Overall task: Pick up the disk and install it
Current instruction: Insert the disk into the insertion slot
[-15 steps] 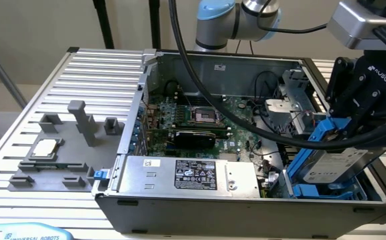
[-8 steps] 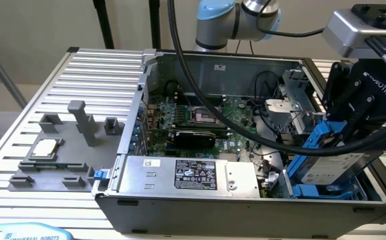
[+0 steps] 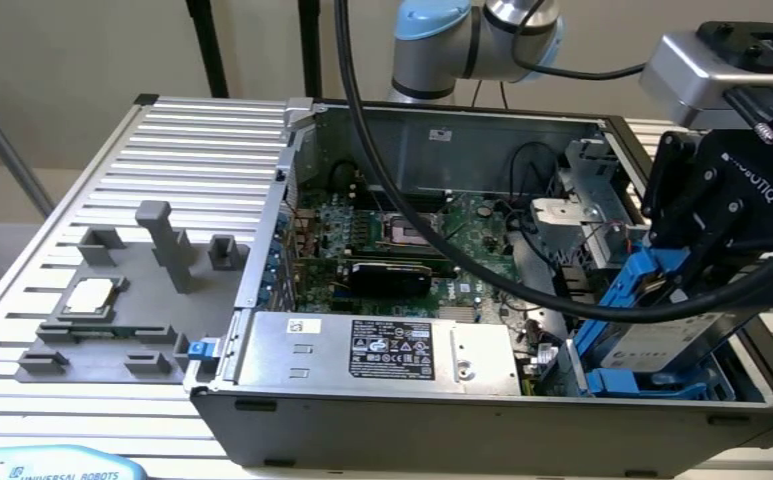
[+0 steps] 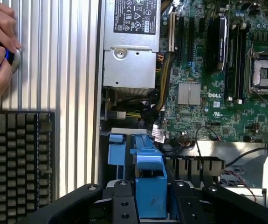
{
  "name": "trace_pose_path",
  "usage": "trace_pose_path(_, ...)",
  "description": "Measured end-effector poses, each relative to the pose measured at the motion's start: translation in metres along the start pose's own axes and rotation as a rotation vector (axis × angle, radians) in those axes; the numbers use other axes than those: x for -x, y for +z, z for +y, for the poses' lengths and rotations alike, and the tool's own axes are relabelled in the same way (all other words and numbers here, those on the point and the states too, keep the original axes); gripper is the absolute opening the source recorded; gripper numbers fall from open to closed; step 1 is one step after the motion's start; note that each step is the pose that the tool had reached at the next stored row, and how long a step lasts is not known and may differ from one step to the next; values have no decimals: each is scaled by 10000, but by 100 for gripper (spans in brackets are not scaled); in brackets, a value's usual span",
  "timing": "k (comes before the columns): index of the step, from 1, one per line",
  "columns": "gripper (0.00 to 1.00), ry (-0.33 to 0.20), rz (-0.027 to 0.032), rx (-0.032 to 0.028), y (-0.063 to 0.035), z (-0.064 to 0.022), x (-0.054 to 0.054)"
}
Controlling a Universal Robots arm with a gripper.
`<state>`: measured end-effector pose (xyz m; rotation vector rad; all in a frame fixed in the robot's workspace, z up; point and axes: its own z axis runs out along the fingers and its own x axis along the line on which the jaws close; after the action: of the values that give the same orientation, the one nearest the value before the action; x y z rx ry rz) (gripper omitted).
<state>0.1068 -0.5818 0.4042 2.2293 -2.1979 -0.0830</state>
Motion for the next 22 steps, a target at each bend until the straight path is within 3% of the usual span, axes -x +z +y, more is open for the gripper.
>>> trace_pose_path(22,33,-1,-21,0,65,-5,-51)
